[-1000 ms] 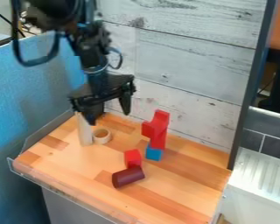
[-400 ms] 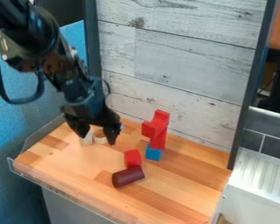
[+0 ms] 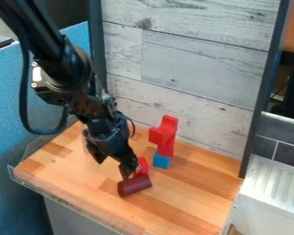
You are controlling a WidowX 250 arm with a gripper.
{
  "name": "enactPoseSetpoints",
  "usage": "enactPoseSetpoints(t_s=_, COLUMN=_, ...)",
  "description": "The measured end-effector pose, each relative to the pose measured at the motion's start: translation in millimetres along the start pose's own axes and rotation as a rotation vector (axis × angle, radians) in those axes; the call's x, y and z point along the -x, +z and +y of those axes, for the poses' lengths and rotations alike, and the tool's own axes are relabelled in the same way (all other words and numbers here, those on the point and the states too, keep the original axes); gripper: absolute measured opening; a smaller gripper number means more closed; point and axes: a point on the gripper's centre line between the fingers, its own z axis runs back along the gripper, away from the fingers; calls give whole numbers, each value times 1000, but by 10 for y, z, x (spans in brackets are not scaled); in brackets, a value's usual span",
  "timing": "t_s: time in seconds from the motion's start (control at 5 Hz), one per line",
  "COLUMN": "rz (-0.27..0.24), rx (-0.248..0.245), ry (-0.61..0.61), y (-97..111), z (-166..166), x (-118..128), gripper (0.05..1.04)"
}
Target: Put the garnet cylinder in the middle of the red arc
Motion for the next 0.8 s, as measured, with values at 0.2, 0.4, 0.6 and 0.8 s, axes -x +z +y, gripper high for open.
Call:
enactPoseSetpoints(t_s=0.2, rz=50, rx=26, ry=-52, y=-91, z=-135, x=52, gripper=1000)
enactPoseSetpoints(t_s=0.4, rz=96, rx=67, ry=-88, y=-178, z=-216, x=19, gripper=1000)
enactPoseSetpoints(t_s=0.6, rz=135, rx=81, ry=-84, y=-242, z=-202, x=-42, gripper=1000)
enactPoseSetpoints(t_s=0.8, rz=158, rx=70, ry=-89, y=-356, z=-191, x=-40, gripper=1000)
